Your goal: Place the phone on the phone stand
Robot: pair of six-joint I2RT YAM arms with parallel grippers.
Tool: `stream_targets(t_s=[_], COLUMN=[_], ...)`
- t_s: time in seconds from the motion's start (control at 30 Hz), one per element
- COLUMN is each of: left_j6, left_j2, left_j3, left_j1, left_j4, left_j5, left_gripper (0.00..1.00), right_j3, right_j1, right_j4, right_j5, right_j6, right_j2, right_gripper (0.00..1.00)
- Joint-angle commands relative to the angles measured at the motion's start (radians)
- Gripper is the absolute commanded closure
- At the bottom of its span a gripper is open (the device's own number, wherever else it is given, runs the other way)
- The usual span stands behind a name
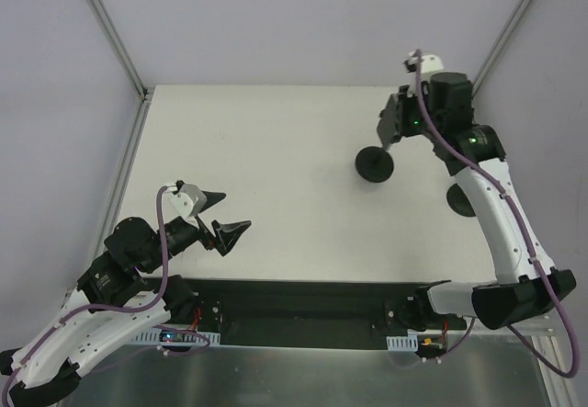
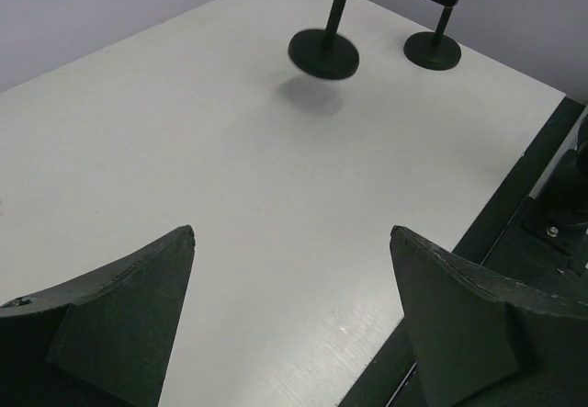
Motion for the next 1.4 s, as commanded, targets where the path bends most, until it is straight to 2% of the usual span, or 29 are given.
stream_targets(t_s=[0.0, 0.07, 0.2, 0.3, 0.4, 0.63, 1.0, 1.37], left_j6=[0.013, 0.013, 0.013, 0.013, 0.013, 0.013, 0.012, 0.013], left_j2=[-0.002, -0.013, -0.033, -0.028, -0.013, -0.005, 0.025, 0.051], left_j3=[-0.001, -0.004, -0.013, -0.014, -0.010, -0.013, -0.017, -0.016], left_j1=[0.020, 0.025, 0.029, 0.031, 0.040, 0.107, 0.189, 0.199], left_j4=[0.043, 0.043, 0.045, 0.046, 0.045, 0.060, 0.074, 0.077], left_j5=[-0.009, -0.008, -0.005, 0.012, 0.047, 0.104, 0.201, 0.216], left_gripper=[0.15, 0.15, 0.15, 0.15, 0.15, 0.15, 0.16, 0.17], right_j3=[0.061, 0.082, 0.078, 0.126, 0.184, 0.284, 0.241, 0.220], right_j1=[-0.213, -0.280, -0.465, -0.518, -0.542, -0.591, -0.686, -0.716], right_j4=[0.146, 0.161, 0.261, 0.326, 0.333, 0.323, 0.362, 0.379], right_j5=[0.020, 0.014, -0.139, -0.212, -0.256, -0.224, -0.246, -0.223], right_j6=[0.039, 0.017, 0.009, -0.001, -0.007, -0.076, -0.132, -0.190], right_j2=[-0.087, -0.065, -0.029, 0.030, 0.106, 0.241, 0.301, 0.358], right_gripper=[1.00, 1.00, 1.00, 1.00, 0.99, 1.00, 0.99, 1.00])
